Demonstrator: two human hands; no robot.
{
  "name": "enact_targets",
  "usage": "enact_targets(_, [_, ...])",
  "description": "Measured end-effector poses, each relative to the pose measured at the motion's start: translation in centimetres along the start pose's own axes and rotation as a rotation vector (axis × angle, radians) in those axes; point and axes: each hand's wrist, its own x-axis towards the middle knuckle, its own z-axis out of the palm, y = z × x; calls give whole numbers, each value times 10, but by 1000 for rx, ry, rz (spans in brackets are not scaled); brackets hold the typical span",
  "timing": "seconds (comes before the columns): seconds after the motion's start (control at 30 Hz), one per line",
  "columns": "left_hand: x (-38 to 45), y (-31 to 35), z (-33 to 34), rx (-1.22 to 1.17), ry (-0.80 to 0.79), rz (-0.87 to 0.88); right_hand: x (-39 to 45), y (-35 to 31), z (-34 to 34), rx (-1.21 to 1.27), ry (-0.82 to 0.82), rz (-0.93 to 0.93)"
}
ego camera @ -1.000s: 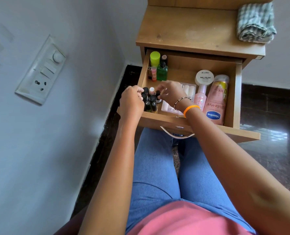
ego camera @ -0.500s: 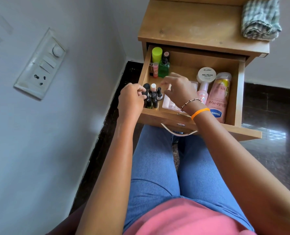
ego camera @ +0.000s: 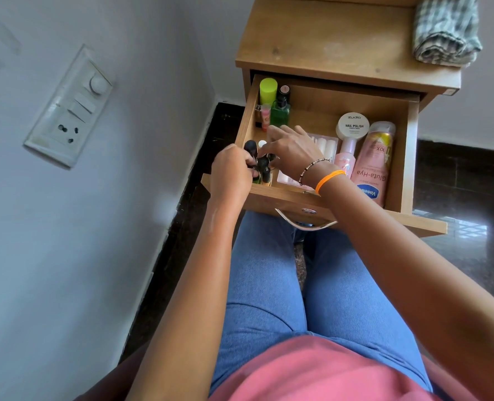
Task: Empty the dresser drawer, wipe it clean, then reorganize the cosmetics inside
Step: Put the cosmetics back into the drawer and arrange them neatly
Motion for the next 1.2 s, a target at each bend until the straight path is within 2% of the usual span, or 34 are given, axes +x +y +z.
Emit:
enact_targets(0.6, [-6,3,-1,-13,55,-2,-2,7,4,193,9,91])
enact_targets(0.7, [-4,6,-2,-16,42,4,-5,11,5,289,88,89])
enact_targets(0.83, [4,8,-7,-23,-4,1,-10,17,2,533,230,213])
enact_targets(1.0, [16,14,-14,-32,-129,28,0,21,5,523,78,328])
enact_targets(1.1, [23,20,-15,-16,-79,43,6,20,6,473,-61,327])
enact_targets(1.2, [27,28,-14,95,-62,117,8,17,3,439,-121,329])
